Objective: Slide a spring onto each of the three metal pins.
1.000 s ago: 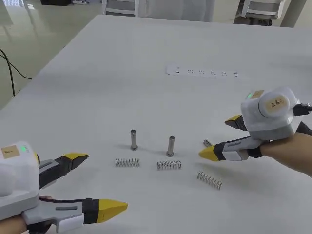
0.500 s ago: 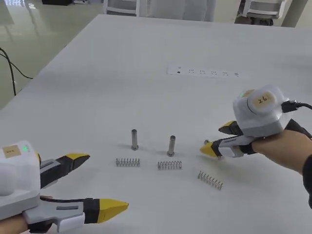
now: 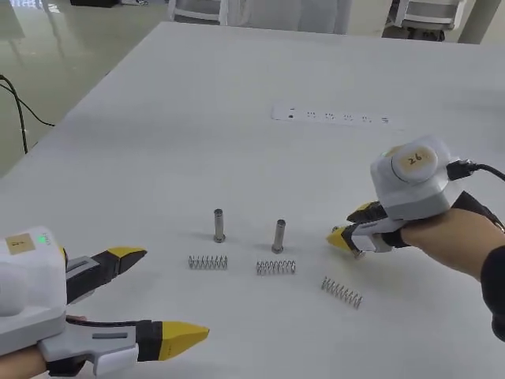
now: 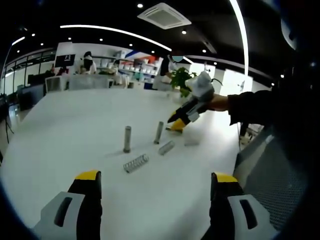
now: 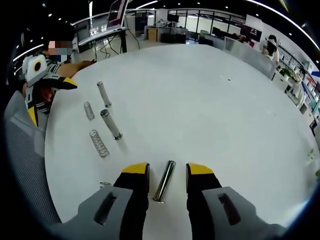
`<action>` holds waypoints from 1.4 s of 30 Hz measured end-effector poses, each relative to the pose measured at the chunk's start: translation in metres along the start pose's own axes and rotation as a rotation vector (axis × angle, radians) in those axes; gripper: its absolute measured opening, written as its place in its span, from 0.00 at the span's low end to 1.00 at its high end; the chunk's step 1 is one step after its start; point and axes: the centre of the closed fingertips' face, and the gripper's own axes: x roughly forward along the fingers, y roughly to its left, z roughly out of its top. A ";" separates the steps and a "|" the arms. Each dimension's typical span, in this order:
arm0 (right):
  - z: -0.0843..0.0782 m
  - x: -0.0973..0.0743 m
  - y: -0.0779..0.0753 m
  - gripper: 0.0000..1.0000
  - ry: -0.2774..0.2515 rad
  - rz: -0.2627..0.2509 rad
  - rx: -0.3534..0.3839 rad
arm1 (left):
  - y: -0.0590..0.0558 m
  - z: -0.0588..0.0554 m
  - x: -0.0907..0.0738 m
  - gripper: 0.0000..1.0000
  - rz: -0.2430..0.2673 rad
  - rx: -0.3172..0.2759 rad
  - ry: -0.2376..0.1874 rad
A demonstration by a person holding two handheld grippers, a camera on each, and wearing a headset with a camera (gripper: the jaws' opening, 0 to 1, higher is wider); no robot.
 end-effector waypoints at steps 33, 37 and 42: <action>-0.005 0.012 -0.003 0.13 0.072 -0.030 0.053 | -0.001 0.000 0.000 0.86 -0.005 0.001 -0.002; -0.007 0.013 -0.003 0.12 0.082 -0.030 0.054 | -0.001 -0.001 0.000 0.86 -0.006 0.002 -0.001; -0.006 0.014 -0.002 0.09 0.088 -0.024 0.074 | -0.001 -0.002 0.001 0.86 -0.005 0.001 0.002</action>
